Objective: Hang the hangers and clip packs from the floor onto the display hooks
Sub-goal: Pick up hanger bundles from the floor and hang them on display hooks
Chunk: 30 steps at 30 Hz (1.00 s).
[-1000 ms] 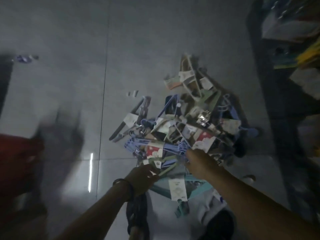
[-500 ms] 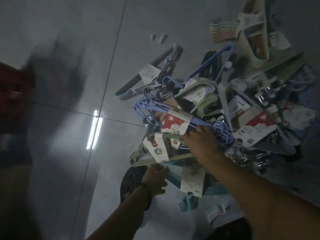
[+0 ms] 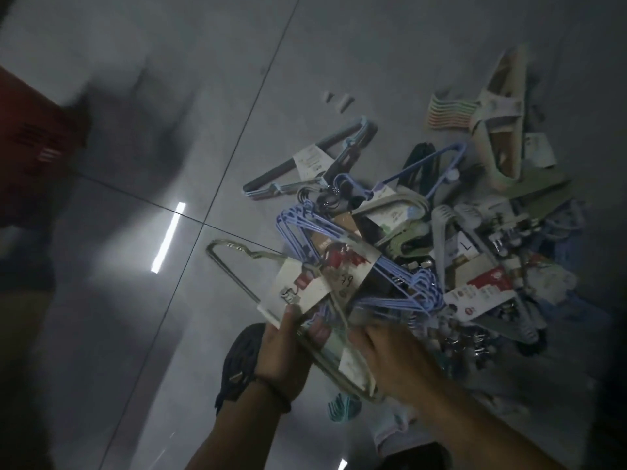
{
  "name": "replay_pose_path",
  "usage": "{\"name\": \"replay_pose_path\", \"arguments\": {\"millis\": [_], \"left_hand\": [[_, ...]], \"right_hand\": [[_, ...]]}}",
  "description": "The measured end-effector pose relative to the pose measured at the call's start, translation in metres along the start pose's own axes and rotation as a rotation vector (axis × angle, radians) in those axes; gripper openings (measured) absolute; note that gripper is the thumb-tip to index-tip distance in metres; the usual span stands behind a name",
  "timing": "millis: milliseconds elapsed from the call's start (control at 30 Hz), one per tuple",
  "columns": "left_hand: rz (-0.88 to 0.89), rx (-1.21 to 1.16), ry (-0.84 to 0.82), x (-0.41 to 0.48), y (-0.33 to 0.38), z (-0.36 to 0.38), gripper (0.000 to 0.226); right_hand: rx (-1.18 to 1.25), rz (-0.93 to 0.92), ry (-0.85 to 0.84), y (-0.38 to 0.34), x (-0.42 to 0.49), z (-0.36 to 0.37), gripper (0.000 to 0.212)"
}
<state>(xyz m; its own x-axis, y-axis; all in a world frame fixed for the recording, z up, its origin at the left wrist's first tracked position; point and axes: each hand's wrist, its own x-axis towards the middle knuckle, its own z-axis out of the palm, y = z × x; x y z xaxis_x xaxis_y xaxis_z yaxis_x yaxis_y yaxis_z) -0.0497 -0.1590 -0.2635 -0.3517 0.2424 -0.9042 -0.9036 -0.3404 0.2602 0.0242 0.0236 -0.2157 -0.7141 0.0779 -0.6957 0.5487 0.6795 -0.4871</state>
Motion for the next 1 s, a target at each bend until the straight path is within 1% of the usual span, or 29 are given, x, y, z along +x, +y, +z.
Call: {"name": "replay_pose_path", "arguments": {"millis": [33,67,100,133,167,200,233,267,300,333,367,400,467,567,633,700,767,867,933,1000], "left_hand": [[0.017,0.016,0.048,0.004,0.006,-0.009,0.032],[0.037,0.053,0.099,0.006,0.012,-0.02,0.03],[0.061,0.096,0.137,0.008,0.017,-0.031,0.029],[0.079,0.139,0.162,0.008,0.02,-0.042,0.029],[0.089,0.178,0.183,0.006,0.023,-0.051,0.032],[0.107,0.214,0.198,0.005,0.025,-0.06,0.034],[0.131,0.248,0.208,0.005,0.026,-0.068,0.036],[0.148,0.275,0.212,0.004,0.028,-0.074,0.035],[0.14,0.287,0.206,0.003,0.03,-0.078,0.031],[0.114,0.281,0.188,0.003,0.029,-0.082,0.027],[0.091,0.267,0.167,0.003,0.029,-0.086,0.024],[0.078,0.256,0.149,0.003,0.028,-0.09,0.024],[0.062,0.235,0.131,0.004,0.025,-0.096,0.027],[0.052,0.196,0.123,0.005,0.019,-0.099,0.028],[0.053,0.165,0.105,0.003,0.017,-0.1,0.028],[0.05,0.11,0.081,0.0,0.016,-0.102,0.036],[0.045,0.042,0.094,-0.004,0.016,-0.107,0.042],[0.015,-0.017,0.142,-0.008,0.021,-0.117,0.046],[-0.01,-0.029,0.14,-0.011,0.02,-0.117,0.047],[-0.011,0.001,0.113,-0.016,0.015,-0.107,0.043]], "right_hand": [[-0.07,0.009,0.093,0.003,0.014,-0.008,0.059],[-0.093,0.029,0.232,0.008,0.032,-0.016,0.052],[-0.157,0.059,0.363,0.011,0.052,-0.025,0.037],[-0.261,0.069,0.42,0.014,0.075,-0.031,0.03],[-0.36,0.098,0.364,0.014,0.097,-0.038,0.04],[-0.441,0.104,0.241,0.014,0.119,-0.04,0.052],[-0.458,0.132,0.108,0.011,0.136,-0.041,0.063],[-0.454,0.153,0.011,0.01,0.151,-0.038,0.074],[-0.444,0.192,-0.048,0.01,0.161,-0.033,0.086],[-0.444,0.229,-0.07,0.013,0.167,-0.028,0.097],[-0.451,0.266,-0.073,0.013,0.17,-0.023,0.104],[-0.459,0.282,-0.058,0.014,0.171,-0.02,0.104],[-0.436,0.266,-0.004,0.013,0.17,-0.019,0.088],[-0.313,0.183,0.046,0.002,0.161,-0.028,0.065],[-0.253,0.137,0.052,-0.01,0.151,-0.034,0.057],[-0.165,0.13,0.08,-0.017,0.134,-0.042,0.049],[-0.044,0.114,0.177,-0.014,0.114,-0.053,0.041],[0.242,0.117,0.374,0.001,0.079,-0.068,0.033],[0.513,0.175,0.464,0.01,0.06,-0.068,0.032],[0.802,0.245,0.541,0.008,0.048,-0.058,0.033]]}}
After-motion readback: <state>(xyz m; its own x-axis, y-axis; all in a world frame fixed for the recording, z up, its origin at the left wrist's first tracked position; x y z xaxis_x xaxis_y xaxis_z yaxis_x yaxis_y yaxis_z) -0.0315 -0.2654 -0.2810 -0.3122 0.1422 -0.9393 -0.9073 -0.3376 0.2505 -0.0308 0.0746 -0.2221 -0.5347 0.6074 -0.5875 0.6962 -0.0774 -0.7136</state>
